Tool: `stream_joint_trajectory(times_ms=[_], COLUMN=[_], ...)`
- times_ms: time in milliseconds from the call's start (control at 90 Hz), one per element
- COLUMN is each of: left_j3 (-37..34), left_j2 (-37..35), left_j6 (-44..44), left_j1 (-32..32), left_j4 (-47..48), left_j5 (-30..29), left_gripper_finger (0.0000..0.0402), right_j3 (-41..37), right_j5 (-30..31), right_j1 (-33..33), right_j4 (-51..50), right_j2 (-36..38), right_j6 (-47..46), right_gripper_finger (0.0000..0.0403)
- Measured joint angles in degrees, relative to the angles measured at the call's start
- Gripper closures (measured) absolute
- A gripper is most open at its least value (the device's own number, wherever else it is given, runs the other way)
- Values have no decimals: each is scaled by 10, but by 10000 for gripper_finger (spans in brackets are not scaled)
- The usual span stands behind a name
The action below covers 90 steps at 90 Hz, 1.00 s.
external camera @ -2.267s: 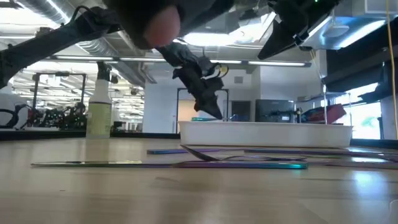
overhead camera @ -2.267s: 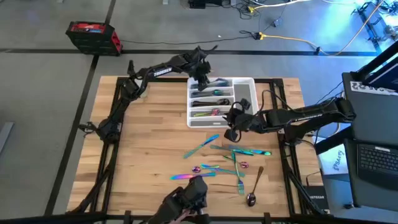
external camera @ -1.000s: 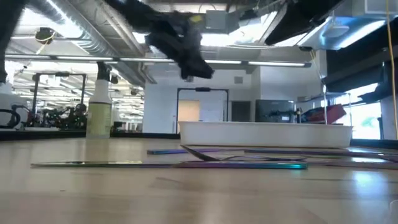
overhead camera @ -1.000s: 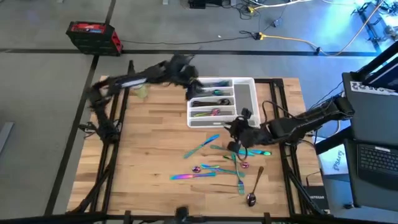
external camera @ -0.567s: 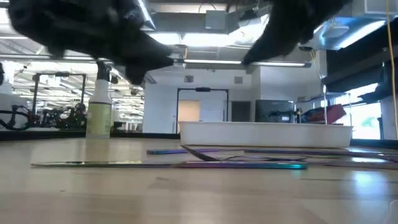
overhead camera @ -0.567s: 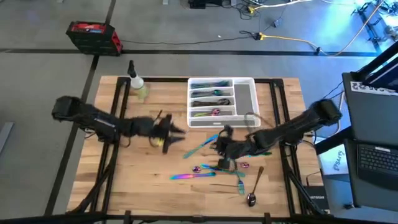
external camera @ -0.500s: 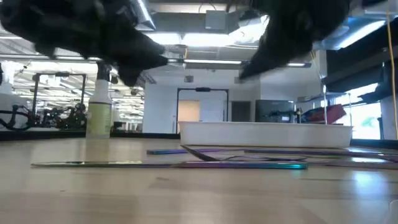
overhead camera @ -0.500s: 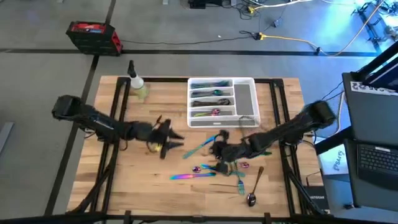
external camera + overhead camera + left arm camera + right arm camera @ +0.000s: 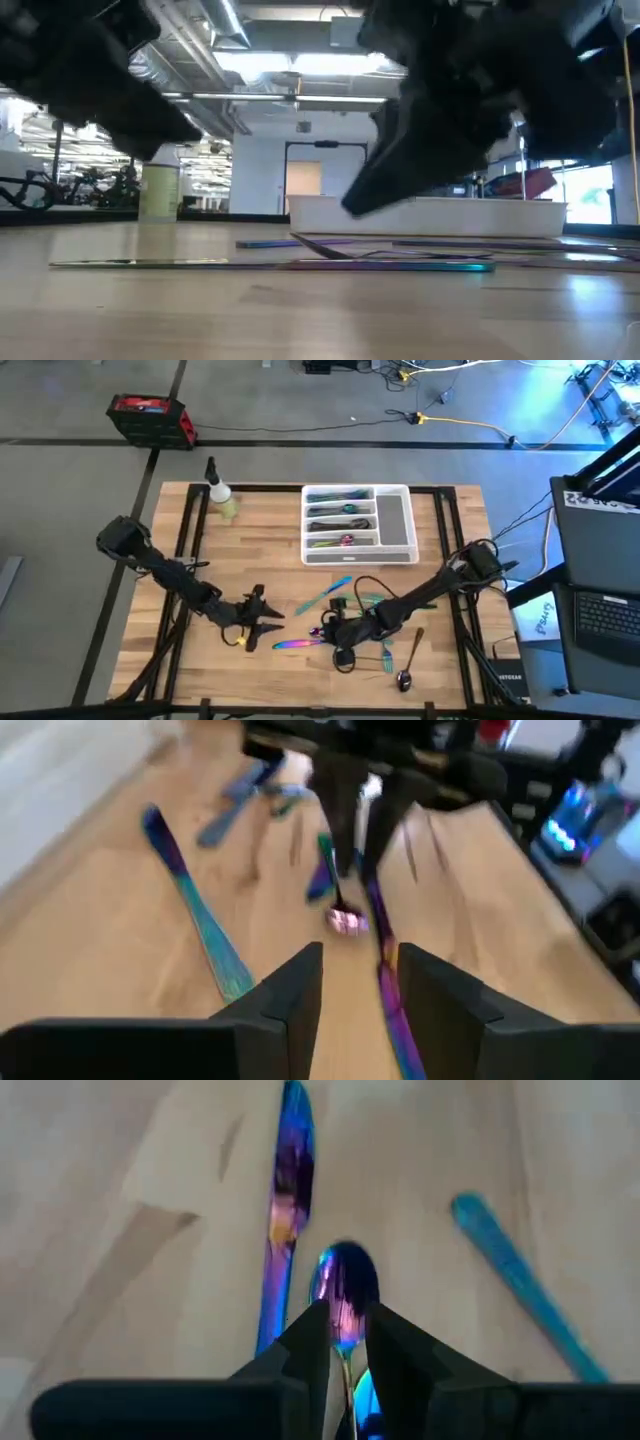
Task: Sort silverware
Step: Put the blue teaspoon on the white silverware tray
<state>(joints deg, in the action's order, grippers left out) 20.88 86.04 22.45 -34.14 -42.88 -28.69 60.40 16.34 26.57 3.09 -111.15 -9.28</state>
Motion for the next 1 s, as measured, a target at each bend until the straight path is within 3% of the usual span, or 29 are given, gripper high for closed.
stream_joint_trajectory(times_ms=[389,600,811,1000], left_j3=[28,32,32,32], left_j2=[79,85,85,85], left_j6=[19,17,16,18], left_j1=[-45,-45,-45,-36], left_j4=[-2,-3,-2,-2], left_j5=[-3,-6,-12,-15], left_gripper_finger=[285,285,285,285], right_j3=[0,2,1,28], right_j5=[7,5,1,23], right_j1=[0,0,0,-14], right_j4=[-81,-52,-28,-26], right_j2=[-10,-30,-38,-39], right_j6=[-45,-41,-45,-122], right_gripper_finger=[352,355,398,401])
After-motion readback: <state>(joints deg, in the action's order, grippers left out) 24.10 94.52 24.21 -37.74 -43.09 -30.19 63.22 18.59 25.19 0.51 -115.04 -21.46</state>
